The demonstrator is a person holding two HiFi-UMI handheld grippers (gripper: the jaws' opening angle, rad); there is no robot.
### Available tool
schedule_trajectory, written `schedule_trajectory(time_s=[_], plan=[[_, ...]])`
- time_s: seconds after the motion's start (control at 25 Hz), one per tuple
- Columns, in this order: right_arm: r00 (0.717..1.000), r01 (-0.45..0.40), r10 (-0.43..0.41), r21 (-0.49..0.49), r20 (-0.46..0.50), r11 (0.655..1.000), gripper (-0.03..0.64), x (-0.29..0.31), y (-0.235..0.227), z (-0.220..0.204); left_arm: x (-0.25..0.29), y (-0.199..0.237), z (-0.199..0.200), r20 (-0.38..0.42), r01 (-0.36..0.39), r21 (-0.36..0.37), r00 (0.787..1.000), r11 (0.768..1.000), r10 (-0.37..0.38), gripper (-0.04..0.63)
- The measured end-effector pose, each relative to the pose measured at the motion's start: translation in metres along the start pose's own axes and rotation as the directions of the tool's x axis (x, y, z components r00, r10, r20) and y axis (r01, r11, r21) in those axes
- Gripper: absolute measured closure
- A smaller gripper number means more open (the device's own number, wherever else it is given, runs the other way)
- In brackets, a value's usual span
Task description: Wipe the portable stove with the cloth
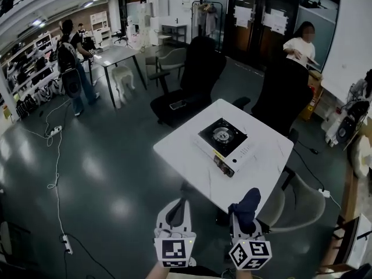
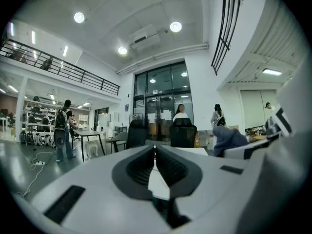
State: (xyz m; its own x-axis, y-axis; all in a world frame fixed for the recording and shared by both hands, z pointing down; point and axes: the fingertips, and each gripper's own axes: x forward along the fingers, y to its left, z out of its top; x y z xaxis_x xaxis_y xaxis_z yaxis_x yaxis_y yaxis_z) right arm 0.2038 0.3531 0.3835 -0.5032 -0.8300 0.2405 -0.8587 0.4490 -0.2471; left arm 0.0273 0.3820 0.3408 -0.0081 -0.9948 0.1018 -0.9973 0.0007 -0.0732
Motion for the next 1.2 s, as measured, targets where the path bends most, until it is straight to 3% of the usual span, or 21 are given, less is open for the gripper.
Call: schedule_trajectory(time_s=[0.28,0.68,1.2], plan=[[0.999,0.037,-0.037,0.025,-0.011,0.999,0.511,0.029,-0.019,0.000,0.039,0.002,-0.005,-0.011,0.036,0.002,0.999,0.999,-0.036,0.574],[0.993,0.119,-0.118,0.031,-0.012,0.992,0.511,0.101,-0.034,0.015,0.121,0.039,-0.004,-0.008,0.083,-0.012,0.997,0.997,-0.083,0.574],[0.967,0.253,-0.253,0.048,-0.015,0.966,0.511,0.211,-0.068,0.060,0.264,0.063,0.019,-0.009,0.236,0.021,0.972,0.972,-0.235,0.574]])
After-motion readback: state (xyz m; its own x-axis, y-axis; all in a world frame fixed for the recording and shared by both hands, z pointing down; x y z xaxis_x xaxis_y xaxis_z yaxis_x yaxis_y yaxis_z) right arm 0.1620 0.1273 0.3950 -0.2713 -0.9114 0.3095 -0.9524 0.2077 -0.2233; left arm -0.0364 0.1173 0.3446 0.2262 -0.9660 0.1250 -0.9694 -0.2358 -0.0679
